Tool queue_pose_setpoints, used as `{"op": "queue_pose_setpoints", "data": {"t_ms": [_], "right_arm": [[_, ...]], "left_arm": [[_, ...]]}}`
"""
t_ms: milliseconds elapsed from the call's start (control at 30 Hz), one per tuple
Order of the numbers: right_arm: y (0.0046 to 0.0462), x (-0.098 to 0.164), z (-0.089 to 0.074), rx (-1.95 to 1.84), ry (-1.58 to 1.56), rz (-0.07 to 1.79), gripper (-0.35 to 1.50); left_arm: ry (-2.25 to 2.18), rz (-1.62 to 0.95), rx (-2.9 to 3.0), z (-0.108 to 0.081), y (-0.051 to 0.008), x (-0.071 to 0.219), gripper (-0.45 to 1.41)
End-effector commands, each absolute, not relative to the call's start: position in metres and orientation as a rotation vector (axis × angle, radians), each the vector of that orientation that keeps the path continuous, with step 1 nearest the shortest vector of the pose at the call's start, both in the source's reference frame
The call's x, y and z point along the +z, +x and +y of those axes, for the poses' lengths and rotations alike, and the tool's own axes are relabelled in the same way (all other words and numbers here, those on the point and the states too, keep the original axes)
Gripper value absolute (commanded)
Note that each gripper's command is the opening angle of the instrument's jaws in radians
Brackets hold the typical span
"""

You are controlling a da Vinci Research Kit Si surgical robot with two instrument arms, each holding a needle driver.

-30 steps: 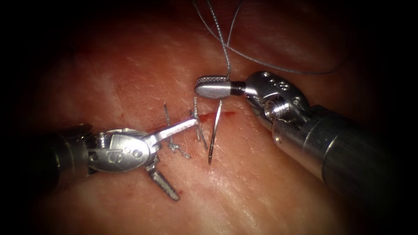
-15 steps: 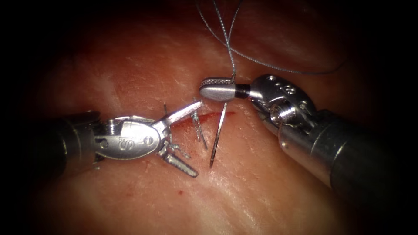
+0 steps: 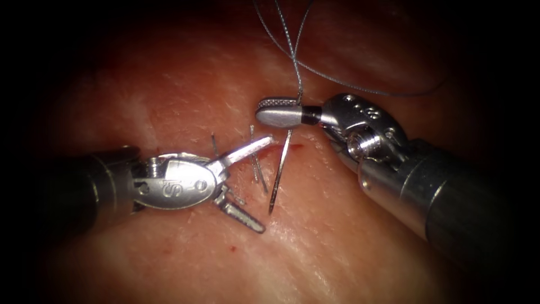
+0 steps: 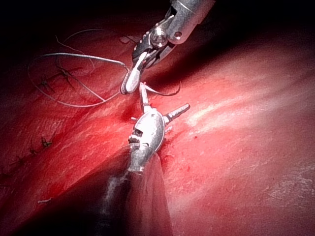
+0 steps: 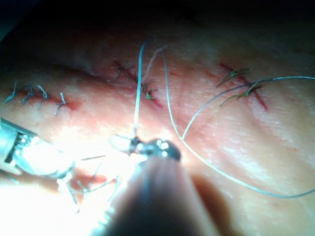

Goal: Wound Closure

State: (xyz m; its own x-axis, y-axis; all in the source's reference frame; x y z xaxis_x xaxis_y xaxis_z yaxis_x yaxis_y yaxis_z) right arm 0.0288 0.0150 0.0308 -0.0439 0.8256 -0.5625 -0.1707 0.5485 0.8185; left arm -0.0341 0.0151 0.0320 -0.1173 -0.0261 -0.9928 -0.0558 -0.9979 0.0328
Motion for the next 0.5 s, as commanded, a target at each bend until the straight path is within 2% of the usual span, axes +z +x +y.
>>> {"op": "queue_pose_setpoints", "data": {"t_ms": [33, 67, 200, 300, 333, 500], "right_arm": [[0.0296, 0.0313, 0.0159, 0.889, 0.614, 1.392, -0.35], [0.0296, 0.0313, 0.0159, 0.889, 0.614, 1.392, -0.35], [0.0299, 0.0312, 0.0159, 0.887, 0.617, 1.394, -0.35], [0.0299, 0.0311, 0.0158, 0.887, 0.618, 1.394, -0.35], [0.0299, 0.0311, 0.0158, 0.887, 0.618, 1.394, -0.35], [0.0299, 0.0309, 0.0156, 0.885, 0.62, 1.395, -0.35]], "left_arm": [[-2.078, 0.101, 2.325, 0.0154, -0.0346, 0.0324, 0.67], [-2.078, 0.101, 2.325, 0.0154, -0.0346, 0.0324, 0.67], [-2.082, 0.108, 2.315, 0.0154, -0.0346, 0.0324, 0.29], [-2.087, 0.119, 2.316, 0.0154, -0.0347, 0.0326, -0.17], [-2.085, 0.104, 2.309, 0.0153, -0.0347, 0.0326, -0.45], [-2.066, 0.044, 2.282, 0.0153, -0.0343, 0.033, -0.45]]}}
